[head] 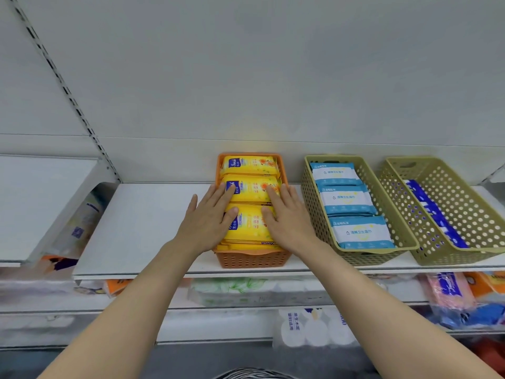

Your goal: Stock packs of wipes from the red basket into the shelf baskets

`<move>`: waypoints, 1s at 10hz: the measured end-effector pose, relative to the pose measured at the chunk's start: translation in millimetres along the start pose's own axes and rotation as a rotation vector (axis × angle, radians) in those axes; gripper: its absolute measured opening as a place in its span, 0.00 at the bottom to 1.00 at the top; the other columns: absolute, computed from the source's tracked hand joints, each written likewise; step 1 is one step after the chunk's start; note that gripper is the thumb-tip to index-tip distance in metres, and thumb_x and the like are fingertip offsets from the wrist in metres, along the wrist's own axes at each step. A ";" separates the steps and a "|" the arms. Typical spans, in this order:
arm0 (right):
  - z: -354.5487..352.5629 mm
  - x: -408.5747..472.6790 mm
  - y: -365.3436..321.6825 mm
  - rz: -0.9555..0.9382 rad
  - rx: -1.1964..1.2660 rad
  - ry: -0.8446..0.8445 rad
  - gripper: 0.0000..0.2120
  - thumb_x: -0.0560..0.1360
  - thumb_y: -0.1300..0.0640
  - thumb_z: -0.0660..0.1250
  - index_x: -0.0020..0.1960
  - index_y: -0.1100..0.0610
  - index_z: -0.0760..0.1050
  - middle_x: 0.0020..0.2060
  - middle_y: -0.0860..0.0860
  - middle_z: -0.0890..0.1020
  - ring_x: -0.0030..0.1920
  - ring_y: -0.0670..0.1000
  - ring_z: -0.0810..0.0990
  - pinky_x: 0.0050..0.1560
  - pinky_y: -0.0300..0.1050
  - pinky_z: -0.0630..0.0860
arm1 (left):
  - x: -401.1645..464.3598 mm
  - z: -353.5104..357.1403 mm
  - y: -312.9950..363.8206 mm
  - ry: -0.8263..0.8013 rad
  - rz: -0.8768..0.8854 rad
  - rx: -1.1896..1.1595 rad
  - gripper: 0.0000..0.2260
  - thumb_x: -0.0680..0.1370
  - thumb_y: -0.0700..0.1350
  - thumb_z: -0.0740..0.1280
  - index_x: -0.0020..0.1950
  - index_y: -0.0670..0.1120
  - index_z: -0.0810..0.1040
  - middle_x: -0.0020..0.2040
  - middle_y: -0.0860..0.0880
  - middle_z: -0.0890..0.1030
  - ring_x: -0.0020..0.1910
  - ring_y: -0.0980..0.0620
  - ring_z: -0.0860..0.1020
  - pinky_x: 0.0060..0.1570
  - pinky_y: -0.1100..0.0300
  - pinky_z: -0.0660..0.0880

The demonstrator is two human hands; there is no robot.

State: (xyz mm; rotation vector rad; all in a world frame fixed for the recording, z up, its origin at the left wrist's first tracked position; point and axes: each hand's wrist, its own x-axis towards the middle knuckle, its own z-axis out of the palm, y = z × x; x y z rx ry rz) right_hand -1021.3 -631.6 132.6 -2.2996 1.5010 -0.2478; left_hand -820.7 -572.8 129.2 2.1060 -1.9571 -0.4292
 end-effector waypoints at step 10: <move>-106.1 -8.8 -16.6 0.004 0.462 0.262 0.23 0.84 0.48 0.57 0.76 0.53 0.65 0.78 0.50 0.61 0.78 0.48 0.56 0.76 0.44 0.51 | -11.3 -79.6 22.3 0.197 -0.099 -0.408 0.31 0.80 0.64 0.48 0.81 0.57 0.48 0.82 0.55 0.49 0.80 0.54 0.45 0.77 0.50 0.43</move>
